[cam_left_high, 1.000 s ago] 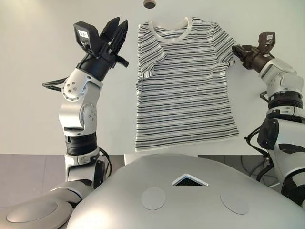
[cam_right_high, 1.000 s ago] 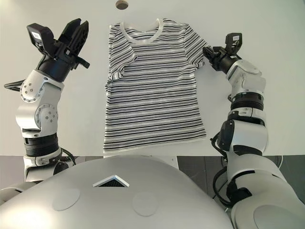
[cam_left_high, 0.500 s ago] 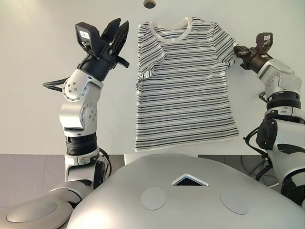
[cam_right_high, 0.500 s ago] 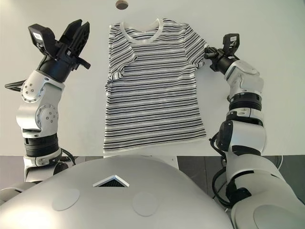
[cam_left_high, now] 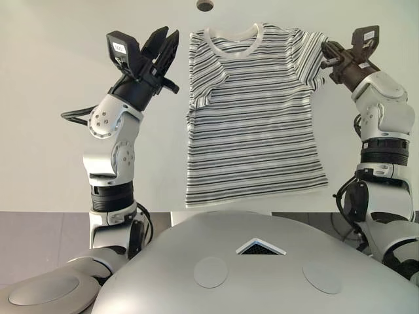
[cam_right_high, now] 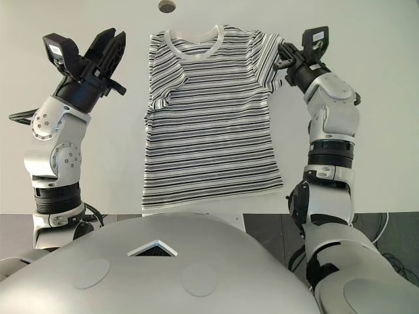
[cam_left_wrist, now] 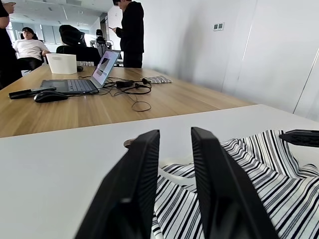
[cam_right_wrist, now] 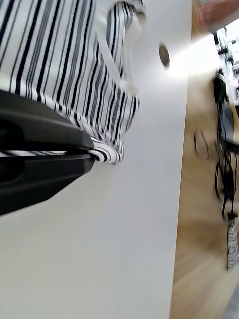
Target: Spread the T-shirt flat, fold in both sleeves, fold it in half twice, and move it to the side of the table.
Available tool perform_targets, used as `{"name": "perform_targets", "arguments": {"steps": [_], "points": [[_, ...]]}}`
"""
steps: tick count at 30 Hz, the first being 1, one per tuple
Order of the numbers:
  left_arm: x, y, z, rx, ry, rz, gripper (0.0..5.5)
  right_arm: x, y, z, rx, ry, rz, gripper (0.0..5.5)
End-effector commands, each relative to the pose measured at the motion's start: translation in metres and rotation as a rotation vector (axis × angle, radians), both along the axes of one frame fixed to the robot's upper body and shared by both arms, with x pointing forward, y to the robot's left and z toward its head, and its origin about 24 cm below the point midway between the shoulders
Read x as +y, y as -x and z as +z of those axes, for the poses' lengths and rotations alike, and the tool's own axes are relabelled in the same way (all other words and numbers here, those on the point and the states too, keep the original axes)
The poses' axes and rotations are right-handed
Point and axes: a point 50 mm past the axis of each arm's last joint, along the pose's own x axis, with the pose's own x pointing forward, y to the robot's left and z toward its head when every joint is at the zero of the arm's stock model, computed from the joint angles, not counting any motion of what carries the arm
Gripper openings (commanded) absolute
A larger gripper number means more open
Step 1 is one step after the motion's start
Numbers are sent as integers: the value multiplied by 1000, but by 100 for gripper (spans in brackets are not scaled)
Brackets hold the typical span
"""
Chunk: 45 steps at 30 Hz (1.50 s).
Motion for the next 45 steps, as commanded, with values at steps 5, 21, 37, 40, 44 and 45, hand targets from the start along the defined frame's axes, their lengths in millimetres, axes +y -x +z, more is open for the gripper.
{"name": "perform_targets", "arguments": {"steps": [5, 21, 37, 40, 44, 45], "points": [[-4, -1, 1, -13, -17, -9, 117, 61, 10, -9, 24, 166, 207, 1], [-4, 4, 2, -158, -258, 45, 117, 75, 58, 16, -25, 229, 438, 91], [37, 158, -60, -418, -1142, -596, 117, -70, 218, 23, 208, 754, 915, 91], [53, 182, -66, -384, -1238, -766, 117, -79, 218, 25, 243, 831, 932, 110], [68, 194, -69, -380, -1344, -929, 146, -84, 209, 22, 251, 892, 926, 165], [70, 195, -69, -378, -1351, -950, 165, -85, 209, 21, 254, 893, 930, 165]]}}
